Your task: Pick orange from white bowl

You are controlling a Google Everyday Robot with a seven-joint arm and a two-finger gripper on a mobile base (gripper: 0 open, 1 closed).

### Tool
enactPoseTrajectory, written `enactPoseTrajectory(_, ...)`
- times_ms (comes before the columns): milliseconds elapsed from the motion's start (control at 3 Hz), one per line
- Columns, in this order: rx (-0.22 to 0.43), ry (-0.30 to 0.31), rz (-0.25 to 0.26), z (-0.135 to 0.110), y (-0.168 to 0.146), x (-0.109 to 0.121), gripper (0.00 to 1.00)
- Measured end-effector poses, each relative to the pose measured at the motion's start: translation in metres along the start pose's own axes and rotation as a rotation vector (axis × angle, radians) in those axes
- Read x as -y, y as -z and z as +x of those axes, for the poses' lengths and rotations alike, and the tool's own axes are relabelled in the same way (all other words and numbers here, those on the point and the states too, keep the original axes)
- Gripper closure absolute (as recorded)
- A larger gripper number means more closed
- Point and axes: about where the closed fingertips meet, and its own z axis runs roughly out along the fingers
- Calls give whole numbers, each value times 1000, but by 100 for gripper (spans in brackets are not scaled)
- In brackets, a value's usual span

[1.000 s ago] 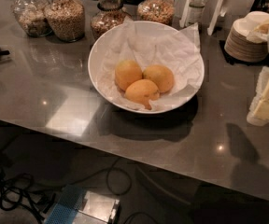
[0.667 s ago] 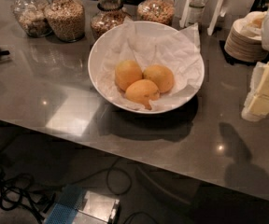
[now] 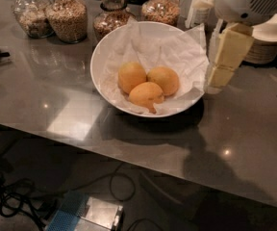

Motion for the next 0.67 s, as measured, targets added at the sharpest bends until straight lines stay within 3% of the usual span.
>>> enactPoseTrajectory(333, 48, 49, -43, -22, -17, 41, 0)
enactPoseTrajectory(667, 76, 80, -123, -32, -66, 93, 0)
